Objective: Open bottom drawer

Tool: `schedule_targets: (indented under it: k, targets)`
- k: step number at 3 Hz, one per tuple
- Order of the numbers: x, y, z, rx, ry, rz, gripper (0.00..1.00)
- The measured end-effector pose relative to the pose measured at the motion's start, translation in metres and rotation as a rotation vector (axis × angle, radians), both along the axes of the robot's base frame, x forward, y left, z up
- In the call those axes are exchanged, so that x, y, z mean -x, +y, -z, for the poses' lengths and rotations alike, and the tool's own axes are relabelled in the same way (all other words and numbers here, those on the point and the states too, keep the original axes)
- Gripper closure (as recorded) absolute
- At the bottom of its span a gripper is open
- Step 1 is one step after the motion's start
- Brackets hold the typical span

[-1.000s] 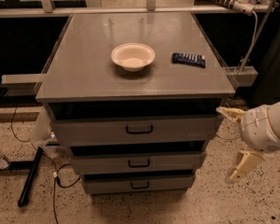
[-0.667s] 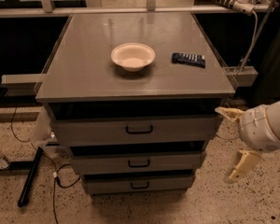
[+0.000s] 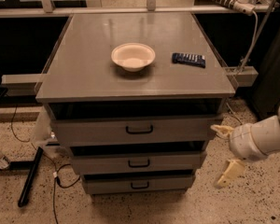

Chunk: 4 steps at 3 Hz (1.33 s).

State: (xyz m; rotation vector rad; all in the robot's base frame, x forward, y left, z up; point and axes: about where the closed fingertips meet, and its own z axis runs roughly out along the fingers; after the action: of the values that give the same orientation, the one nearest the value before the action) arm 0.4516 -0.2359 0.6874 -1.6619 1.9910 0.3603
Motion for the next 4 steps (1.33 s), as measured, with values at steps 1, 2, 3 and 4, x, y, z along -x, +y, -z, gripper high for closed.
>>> schedule_targets:
  k: [1, 2, 3, 4]
  targets:
    - [-0.013, 0.007, 0.056, -0.068, -0.023, -0.010, 0.00]
    - [-0.027, 0.011, 0.102, -0.109, -0.105, -0.024, 0.00]
    - [-0.037, 0.007, 0.146, -0.124, -0.174, -0.012, 0.00]
    - [-0.036, 0.009, 0.146, -0.125, -0.174, -0.017, 0.00]
